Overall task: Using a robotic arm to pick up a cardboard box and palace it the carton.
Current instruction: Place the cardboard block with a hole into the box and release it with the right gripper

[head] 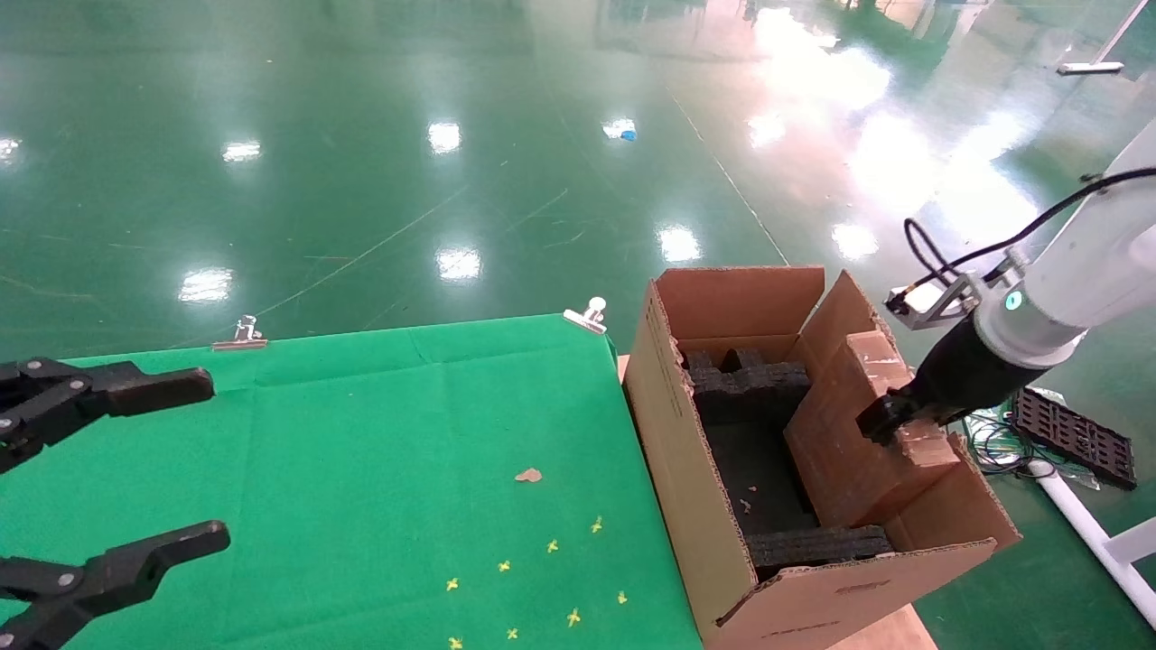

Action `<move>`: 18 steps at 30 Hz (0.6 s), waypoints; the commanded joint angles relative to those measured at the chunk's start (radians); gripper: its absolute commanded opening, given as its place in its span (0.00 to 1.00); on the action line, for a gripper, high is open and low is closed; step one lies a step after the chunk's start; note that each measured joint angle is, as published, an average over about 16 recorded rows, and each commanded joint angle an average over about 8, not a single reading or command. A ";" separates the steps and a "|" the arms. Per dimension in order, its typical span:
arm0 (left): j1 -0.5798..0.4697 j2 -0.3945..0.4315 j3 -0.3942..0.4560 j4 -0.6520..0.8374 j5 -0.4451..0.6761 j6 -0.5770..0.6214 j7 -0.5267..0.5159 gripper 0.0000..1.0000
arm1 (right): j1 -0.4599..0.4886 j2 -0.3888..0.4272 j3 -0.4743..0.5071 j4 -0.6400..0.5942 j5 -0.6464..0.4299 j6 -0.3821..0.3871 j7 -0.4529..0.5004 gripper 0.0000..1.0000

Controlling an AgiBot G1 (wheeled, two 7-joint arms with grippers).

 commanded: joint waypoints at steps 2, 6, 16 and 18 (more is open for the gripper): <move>0.000 0.000 0.000 0.000 0.000 0.000 0.000 1.00 | -0.039 -0.008 0.007 -0.009 0.011 0.028 0.001 0.00; 0.000 0.000 0.000 0.000 0.000 0.000 0.000 1.00 | -0.085 -0.018 0.021 -0.021 0.032 0.075 -0.014 0.00; 0.000 0.000 0.001 0.000 -0.001 0.000 0.001 1.00 | -0.165 -0.041 0.038 -0.057 0.058 0.133 -0.048 0.03; 0.000 0.000 0.001 0.000 -0.001 0.000 0.001 1.00 | -0.172 -0.041 0.042 -0.063 0.063 0.134 -0.055 0.24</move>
